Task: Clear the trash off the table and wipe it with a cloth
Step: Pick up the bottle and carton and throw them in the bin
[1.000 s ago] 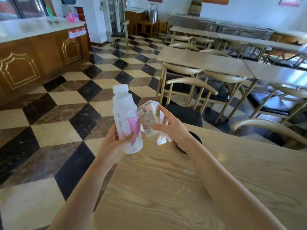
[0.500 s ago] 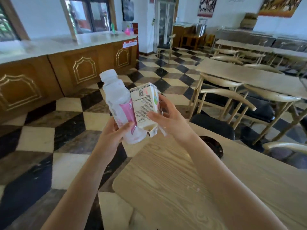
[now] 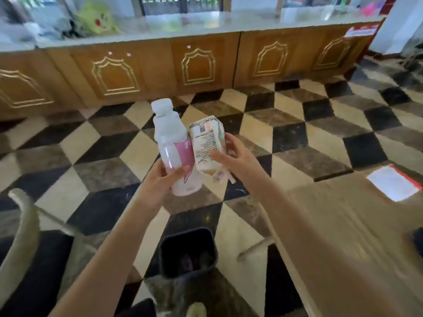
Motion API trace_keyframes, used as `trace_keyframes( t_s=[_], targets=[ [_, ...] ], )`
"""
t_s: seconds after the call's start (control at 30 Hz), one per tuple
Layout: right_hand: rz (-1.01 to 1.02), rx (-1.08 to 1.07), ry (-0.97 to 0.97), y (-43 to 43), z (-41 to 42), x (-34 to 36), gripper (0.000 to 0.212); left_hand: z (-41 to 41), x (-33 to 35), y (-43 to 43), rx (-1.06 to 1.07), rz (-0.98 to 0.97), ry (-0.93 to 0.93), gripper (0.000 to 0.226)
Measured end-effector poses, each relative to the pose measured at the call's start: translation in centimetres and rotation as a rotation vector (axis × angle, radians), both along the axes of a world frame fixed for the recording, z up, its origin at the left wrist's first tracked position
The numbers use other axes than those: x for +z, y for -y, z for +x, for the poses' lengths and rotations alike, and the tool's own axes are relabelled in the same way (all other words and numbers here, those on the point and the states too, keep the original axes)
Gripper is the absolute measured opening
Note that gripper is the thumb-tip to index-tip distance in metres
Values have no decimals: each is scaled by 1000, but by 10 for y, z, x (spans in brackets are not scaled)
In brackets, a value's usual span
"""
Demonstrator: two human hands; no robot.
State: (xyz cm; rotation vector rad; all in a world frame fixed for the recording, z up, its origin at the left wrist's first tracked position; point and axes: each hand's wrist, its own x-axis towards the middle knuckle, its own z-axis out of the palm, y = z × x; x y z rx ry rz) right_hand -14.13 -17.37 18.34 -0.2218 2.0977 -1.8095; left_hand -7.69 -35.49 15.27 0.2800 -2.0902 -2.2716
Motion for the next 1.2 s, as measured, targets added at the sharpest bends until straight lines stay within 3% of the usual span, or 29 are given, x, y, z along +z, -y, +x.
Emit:
trace_keyframes(
  t_s=[0.17,0.33,0.5,0.67,0.8,1.03,1.2],
  targets=[
    [60,90,46,71,-10,-41,66,31,-31,58,189,-14,125,69],
    [129,142,91,124,-5,-95,43,43,-77,106,288,-12,251,66],
    [247,126,155,142,-7,-171,57,41,-131,127,312,25,363,53],
    [502,108,269,139,-10,-269,48,55,-195,130,360,91,526,77],
    [706,186,278,138,-2,-356,67,64,-251,126,398,91,637,84],
    [922,315,269,131,8,-468,77,84,-343,108,461,105,759,52],
    [971,362,338,128,13,-540,76,93,-407,84,499,181,839,53]
  ],
)
